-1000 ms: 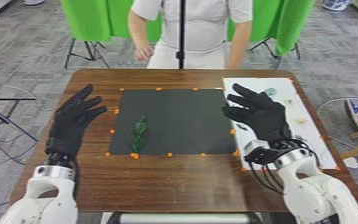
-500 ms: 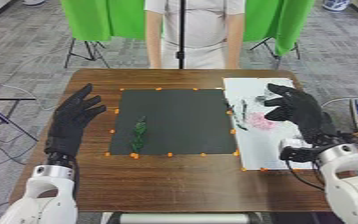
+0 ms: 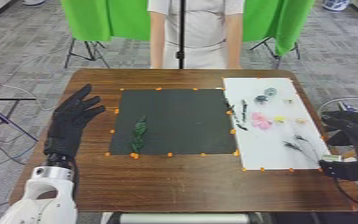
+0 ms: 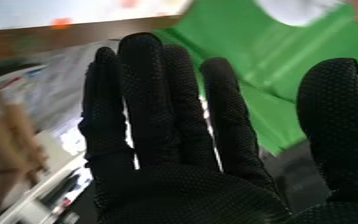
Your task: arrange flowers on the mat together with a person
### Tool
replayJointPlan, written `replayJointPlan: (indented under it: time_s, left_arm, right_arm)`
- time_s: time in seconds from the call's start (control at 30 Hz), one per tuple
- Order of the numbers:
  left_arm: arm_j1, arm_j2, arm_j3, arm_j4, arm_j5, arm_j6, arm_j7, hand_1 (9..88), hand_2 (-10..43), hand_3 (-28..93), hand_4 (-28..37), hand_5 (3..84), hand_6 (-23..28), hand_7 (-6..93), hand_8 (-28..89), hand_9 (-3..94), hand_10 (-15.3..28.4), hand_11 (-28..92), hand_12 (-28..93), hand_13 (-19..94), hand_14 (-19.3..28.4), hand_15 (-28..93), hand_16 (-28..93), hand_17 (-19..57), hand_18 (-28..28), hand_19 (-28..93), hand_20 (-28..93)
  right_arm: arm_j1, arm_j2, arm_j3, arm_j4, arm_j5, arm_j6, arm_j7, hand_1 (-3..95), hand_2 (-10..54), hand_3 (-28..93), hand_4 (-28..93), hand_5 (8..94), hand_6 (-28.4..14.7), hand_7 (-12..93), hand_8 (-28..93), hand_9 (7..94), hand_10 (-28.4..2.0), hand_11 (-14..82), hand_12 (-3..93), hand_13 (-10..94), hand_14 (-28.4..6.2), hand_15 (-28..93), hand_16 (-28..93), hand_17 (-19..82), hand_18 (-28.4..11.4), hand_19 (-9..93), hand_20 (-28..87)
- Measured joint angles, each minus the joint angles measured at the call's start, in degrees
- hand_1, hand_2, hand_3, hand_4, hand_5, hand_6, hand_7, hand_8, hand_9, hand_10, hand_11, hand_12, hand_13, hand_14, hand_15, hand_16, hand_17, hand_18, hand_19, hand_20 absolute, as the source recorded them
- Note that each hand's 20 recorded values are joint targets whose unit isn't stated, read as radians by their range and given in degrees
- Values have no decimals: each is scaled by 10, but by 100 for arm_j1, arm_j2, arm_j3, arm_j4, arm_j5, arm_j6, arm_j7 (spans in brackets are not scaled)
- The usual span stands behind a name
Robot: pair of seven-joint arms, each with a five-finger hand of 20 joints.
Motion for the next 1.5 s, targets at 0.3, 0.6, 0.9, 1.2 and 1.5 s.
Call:
replayJointPlan:
  time_s: [0.3, 0.6, 0.9, 1.2, 1.5]
  left_arm:
    - [-18, 3, 1, 0, 0, 1, -23, 229, 72, 785, -276, 350, 68, 96, -76, 354, 182, 226, 95, 272, 259, 472, -77, -86, 281, 461, 81]
    - [-67, -48, -36, 2, 20, -8, -129, 229, 71, 787, -275, 350, 68, 97, -76, 356, 183, 226, 94, 271, 259, 474, -77, -86, 280, 461, 81]
    - [-70, -73, -42, 2, 26, -9, -169, 229, 70, 788, -276, 350, 69, 97, -76, 356, 183, 226, 94, 272, 259, 474, -77, -87, 280, 461, 81]
    - [-72, -72, -39, 1, 26, -10, -221, 230, 70, 788, -275, 350, 69, 97, -76, 356, 182, 228, 94, 273, 260, 474, -78, -86, 280, 462, 81]
    - [-65, -115, -59, -2, 52, -19, -288, 231, 69, 789, -274, 351, 70, 97, -76, 356, 182, 228, 93, 272, 260, 474, -78, -86, 280, 462, 81]
  right_arm:
    - [-118, 221, -362, 249, -1907, -224, 601, 277, -29, 758, -241, 543, -5, 271, -157, 569, -142, 369, 172, 592, -130, 650, 111, 308, -220, 791, 140]
    - [-247, 324, -658, 401, -3374, -530, 783, 289, -45, 761, -237, 572, 3, 279, -160, 589, -139, 368, 173, 607, -125, 640, 123, 319, -217, 800, 119]
    - [-179, 386, -919, 641, -3165, -626, 776, 293, -51, 764, -239, 577, 5, 284, -164, 595, -138, 367, 174, 608, -122, 634, 128, 318, -216, 804, 107]
    - [-35, 456, -1155, 757, -3616, -733, 788, 409, -85, 694, -264, 683, 21, 297, -57, 681, -122, 358, 179, 659, -97, 608, 143, 336, -205, 806, 98]
    - [5, 623, -1532, 879, -4630, -604, 897, 517, -93, 637, -281, 827, 38, 248, 7, 817, -92, 303, 250, 746, -63, 579, 182, 404, -159, 817, 106]
